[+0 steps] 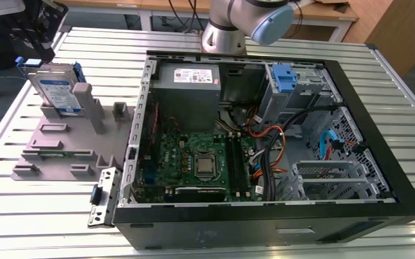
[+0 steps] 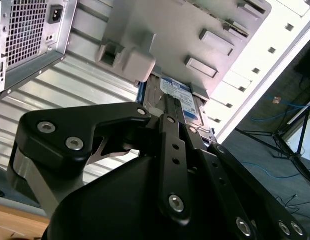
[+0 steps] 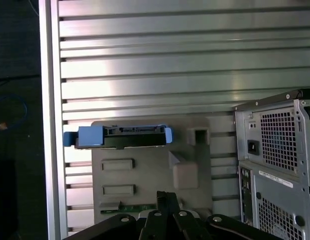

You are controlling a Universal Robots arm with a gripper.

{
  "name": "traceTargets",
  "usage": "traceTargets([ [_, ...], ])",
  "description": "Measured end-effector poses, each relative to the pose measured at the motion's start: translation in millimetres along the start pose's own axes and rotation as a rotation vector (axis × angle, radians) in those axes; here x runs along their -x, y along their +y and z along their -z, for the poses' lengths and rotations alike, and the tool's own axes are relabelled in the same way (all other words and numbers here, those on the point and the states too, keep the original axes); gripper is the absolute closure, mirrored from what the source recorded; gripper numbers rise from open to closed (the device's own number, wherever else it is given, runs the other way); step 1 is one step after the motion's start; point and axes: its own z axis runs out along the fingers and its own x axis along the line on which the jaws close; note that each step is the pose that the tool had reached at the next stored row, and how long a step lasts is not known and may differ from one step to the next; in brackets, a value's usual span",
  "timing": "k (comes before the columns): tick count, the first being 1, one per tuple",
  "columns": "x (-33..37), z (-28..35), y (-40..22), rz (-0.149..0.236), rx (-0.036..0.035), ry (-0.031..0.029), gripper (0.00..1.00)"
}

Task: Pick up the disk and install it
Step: 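Reach for the disk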

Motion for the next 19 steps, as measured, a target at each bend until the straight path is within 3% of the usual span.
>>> traceTargets([
  [5,-4.4,-3.0,4.6,0.000,0.0002,-0.0002,0.89],
  [19,-7.1,-5.0,5.2,0.000,0.0001,-0.0001,0.89],
])
